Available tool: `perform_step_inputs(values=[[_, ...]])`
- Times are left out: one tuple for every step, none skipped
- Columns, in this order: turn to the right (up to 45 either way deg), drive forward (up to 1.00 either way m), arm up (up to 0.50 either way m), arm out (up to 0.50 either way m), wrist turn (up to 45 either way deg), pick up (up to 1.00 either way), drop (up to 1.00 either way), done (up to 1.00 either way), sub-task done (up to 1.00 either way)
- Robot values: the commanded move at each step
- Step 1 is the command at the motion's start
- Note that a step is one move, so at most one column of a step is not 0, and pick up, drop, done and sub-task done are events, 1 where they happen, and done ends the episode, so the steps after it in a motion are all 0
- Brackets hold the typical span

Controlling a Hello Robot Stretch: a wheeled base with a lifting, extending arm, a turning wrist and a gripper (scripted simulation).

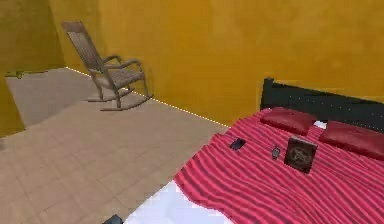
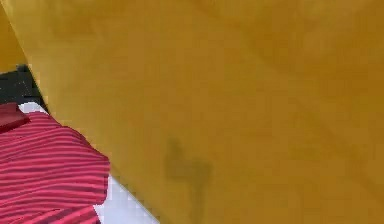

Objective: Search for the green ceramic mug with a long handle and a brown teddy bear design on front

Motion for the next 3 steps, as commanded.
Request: perform_step_inputs(values=[[-45.0, 0.00, 0.00, 0.00, 0.0, 0.00, 0.00, 0.00, 0.00], [-45.0, 0.00, 0.00, 0.00, 0.0, 0.00, 0.00, 0.00, 0.00], [-21.0, 0.00, 0.00, 0.00, 0.0, 0.00, 0.00, 0.00, 0.00]])
